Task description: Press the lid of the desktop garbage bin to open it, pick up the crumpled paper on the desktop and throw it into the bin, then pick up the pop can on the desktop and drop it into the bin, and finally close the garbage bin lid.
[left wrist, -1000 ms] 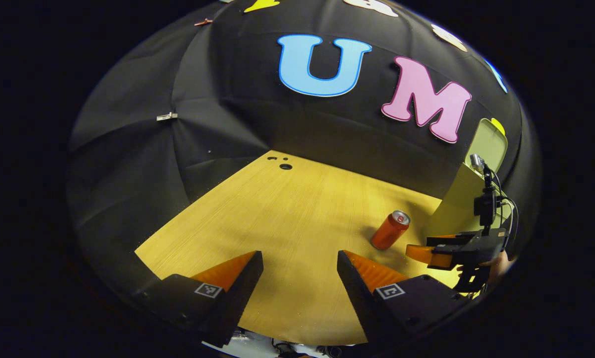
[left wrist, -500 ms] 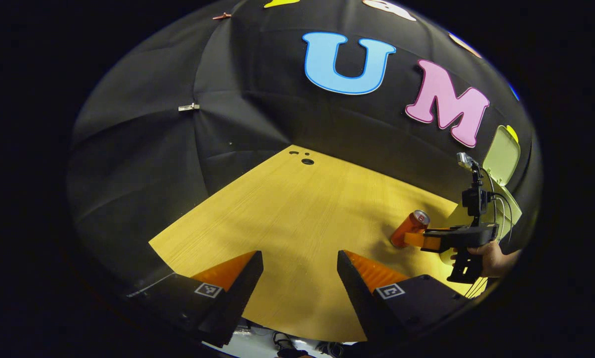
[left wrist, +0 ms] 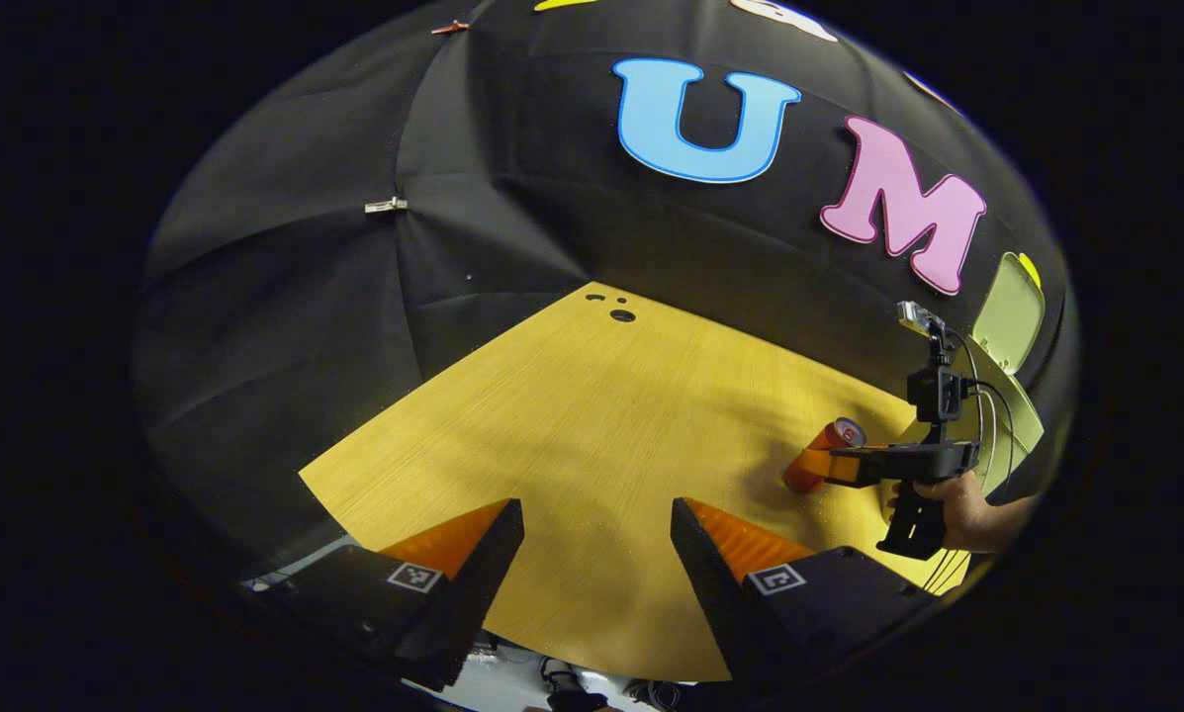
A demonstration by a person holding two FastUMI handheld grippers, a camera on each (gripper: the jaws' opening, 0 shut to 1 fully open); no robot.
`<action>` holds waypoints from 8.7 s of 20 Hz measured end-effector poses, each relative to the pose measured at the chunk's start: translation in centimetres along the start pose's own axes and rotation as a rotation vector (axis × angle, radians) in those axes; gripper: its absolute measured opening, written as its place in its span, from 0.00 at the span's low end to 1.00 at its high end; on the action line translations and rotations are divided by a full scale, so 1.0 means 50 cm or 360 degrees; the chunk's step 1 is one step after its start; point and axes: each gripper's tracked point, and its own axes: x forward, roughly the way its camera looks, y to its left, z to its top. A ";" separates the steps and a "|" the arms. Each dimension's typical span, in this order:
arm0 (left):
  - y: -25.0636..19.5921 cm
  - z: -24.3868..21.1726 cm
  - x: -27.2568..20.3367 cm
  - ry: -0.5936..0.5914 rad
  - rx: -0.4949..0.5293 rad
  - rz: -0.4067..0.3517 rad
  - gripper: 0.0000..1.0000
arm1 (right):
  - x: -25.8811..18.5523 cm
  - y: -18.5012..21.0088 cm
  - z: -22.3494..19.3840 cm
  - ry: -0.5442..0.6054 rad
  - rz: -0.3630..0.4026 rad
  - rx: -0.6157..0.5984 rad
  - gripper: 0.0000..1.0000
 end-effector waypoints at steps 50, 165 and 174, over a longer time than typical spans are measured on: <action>-0.385 -0.042 0.057 0.0062 0.0432 -0.0712 0.99 | -0.604 -0.448 0.296 -0.0811 -0.0514 0.0211 0.82; -0.316 0.100 -0.148 -0.0452 0.0565 -0.0709 0.96 | -0.662 -0.331 0.171 -0.0865 -0.0645 0.0347 0.99; -0.264 0.076 -0.227 -0.0563 0.0512 -0.0700 0.96 | -0.687 -0.133 0.026 -0.0815 -0.0499 0.0392 0.99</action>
